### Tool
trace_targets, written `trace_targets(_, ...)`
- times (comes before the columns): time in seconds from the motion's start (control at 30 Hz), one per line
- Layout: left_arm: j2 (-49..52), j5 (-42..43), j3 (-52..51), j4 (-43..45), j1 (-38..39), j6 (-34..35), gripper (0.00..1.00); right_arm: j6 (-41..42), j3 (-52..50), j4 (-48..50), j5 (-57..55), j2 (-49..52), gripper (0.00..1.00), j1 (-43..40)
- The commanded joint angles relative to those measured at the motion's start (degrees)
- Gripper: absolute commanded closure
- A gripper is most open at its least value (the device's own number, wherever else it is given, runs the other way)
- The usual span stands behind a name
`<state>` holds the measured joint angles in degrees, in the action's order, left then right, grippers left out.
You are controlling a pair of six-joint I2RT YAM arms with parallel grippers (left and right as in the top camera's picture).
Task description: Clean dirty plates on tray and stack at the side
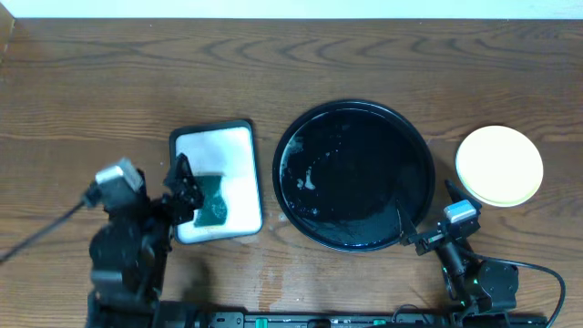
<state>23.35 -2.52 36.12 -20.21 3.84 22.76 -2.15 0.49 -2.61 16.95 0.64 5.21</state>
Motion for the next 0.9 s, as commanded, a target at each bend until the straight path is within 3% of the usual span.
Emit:
trace_targets(0.0, -9.07, 1.51, -8.81, 4.33, -2.43, -2.40, 0.14, -0.70, -0.17, -0.13, -0.22, -0.33, 0.01, 0.46)
trace_targets(0.23, -23.32, 1.49, -22.75, 11.17, -2.93, -2.38, 0.14, -0.70, -0.17, -0.13, -0.22, -0.33, 0.01, 0.46)
trace_targets(0.6, -23.30, 1.92, -36.04, 23.23, -2.95, -2.34, 0.14, -0.70, -0.17, -0.13, -0.22, -0.33, 0.01, 0.46)
trace_targets(0.87, -23.28, 1.90, -35.89, 19.04, -2.95, -2.38, 0.13, -0.70, -0.17, -0.13, -0.22, -0.33, 0.01, 0.46)
